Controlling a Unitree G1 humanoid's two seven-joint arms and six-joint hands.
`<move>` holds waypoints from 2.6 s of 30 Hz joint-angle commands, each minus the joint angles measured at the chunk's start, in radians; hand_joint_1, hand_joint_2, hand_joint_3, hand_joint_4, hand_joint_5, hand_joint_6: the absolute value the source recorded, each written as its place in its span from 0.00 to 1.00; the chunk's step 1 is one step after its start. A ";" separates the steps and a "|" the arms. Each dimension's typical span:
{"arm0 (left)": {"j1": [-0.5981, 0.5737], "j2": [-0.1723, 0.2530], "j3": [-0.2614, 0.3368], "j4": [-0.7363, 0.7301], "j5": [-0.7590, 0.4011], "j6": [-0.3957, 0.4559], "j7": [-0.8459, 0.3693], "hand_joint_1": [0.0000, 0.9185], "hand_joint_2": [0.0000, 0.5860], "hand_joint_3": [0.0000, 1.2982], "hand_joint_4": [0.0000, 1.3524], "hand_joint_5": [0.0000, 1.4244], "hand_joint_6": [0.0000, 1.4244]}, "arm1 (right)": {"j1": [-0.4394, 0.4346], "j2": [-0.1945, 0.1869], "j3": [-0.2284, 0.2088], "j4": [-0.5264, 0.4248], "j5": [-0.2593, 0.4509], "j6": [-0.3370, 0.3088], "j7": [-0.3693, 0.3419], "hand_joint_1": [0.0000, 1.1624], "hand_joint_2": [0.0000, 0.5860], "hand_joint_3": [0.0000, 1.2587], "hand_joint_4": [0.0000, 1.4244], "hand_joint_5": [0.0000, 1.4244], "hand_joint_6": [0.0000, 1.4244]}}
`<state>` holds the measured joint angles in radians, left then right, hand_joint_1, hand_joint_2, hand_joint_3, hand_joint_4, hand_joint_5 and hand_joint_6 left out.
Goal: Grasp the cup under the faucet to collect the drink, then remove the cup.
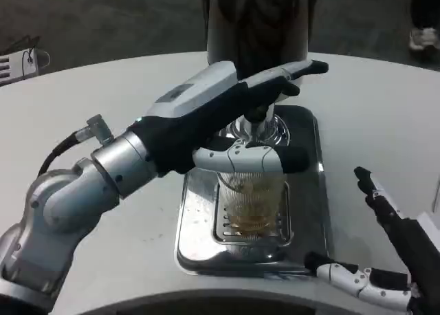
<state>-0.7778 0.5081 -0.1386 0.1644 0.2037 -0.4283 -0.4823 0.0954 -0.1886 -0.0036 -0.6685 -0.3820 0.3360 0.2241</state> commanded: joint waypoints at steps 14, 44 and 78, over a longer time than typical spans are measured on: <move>0.048 0.032 -0.016 -0.047 0.018 0.016 -0.028 0.00 0.05 0.08 0.05 0.12 0.14 | -0.079 0.013 0.026 0.081 0.036 0.011 -0.044 0.69 0.37 0.00 0.00 0.00 0.00; 0.067 0.055 -0.010 -0.108 0.002 0.050 -0.043 0.00 0.04 0.09 0.05 0.12 0.14 | -0.218 0.024 0.054 0.226 0.063 0.001 -0.085 0.68 0.37 0.00 0.00 0.00 0.00; 0.146 0.043 0.091 -0.197 -0.036 0.067 0.025 0.00 0.07 0.09 0.05 0.11 0.15 | -0.291 0.031 0.077 0.311 0.105 -0.024 -0.113 0.67 0.38 0.00 0.00 0.00 0.00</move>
<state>-0.6580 0.5578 -0.0661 -0.0156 0.1849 -0.3481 -0.4765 -0.1911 -0.1570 0.0791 -0.3612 -0.2874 0.3320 0.1184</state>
